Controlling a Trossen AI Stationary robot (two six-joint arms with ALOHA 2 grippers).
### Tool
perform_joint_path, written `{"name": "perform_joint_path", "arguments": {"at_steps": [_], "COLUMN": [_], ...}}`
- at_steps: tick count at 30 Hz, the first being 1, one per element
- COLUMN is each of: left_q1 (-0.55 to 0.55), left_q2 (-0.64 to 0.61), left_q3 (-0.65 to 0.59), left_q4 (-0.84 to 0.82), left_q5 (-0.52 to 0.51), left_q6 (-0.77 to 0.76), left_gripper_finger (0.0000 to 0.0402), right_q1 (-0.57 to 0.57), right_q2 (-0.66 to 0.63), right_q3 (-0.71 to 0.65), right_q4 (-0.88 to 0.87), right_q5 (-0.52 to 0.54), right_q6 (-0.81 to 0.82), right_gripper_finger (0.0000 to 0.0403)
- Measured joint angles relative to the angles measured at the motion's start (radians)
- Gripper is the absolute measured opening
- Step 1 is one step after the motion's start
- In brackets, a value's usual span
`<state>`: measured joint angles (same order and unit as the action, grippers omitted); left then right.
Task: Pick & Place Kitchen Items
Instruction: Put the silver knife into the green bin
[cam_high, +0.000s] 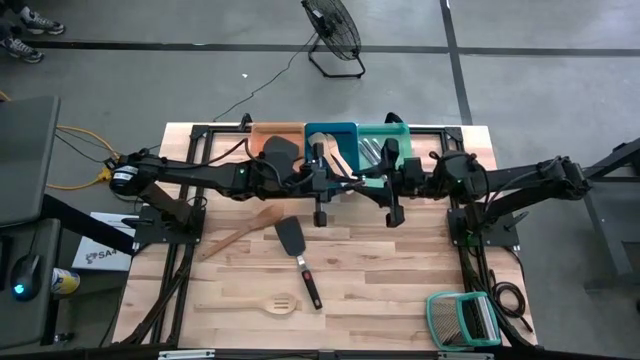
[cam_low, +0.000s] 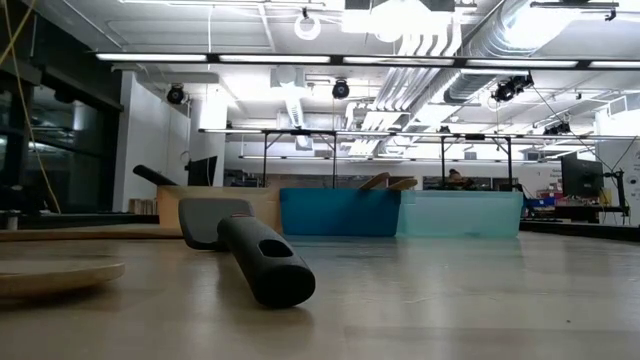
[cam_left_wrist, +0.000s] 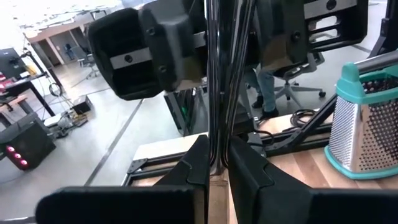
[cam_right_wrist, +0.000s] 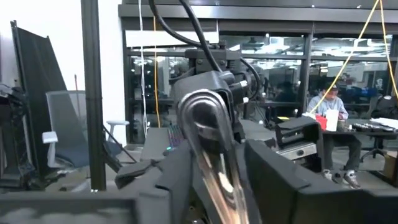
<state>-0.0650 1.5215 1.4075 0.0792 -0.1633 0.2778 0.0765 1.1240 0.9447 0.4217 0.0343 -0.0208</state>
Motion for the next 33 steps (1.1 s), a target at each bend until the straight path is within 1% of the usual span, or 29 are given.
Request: {"name": "perform_joint_path", "arguments": {"at_steps": [4,15,17,22,24,27,30,33], "left_q1": [0.000,0.000,0.000,0.000,0.000,0.000,0.000,0.000], "left_q2": [0.000,0.000,0.000,0.000,0.000,0.000,0.000,-0.008], "left_q3": [0.000,0.000,0.000,0.000,0.000,0.000,0.000,0.000], "left_q4": [-0.002,-0.003,-0.004,-0.005,-0.004,-0.001,-0.009,-0.034], "left_q5": [0.001,0.018,0.018,0.019,0.015,0.011,0.010,-0.029], "left_q6": [-0.039,-0.071,-0.082,-0.089,-0.091,-0.092,-0.096,-0.098], "left_gripper_finger": [0.0027,0.0028,0.0045,0.0114,0.0130,0.0142,0.0145,0.0146], "right_q1": [-0.001,0.000,0.000,0.000,0.000,0.000,0.000,-0.001], "right_q2": [-0.002,-0.002,-0.002,-0.002,-0.002,-0.004,-0.016,-0.040], "right_q3": [0.000,0.000,0.000,0.000,0.000,0.000,0.000,0.000], "right_q4": [-0.006,-0.008,-0.009,-0.021,-0.028,-0.050,-0.093,-0.147], "right_q5": [-0.015,-0.034,-0.034,-0.034,-0.032,0.003,0.038,0.081], "right_q6": [-0.016,-0.006,-0.005,0.010,0.010,0.008,0.005,0.012], "right_gripper_finger": [0.0074,0.0072,0.0072,0.0070,0.0070,0.0070,0.0070,0.0070]}}
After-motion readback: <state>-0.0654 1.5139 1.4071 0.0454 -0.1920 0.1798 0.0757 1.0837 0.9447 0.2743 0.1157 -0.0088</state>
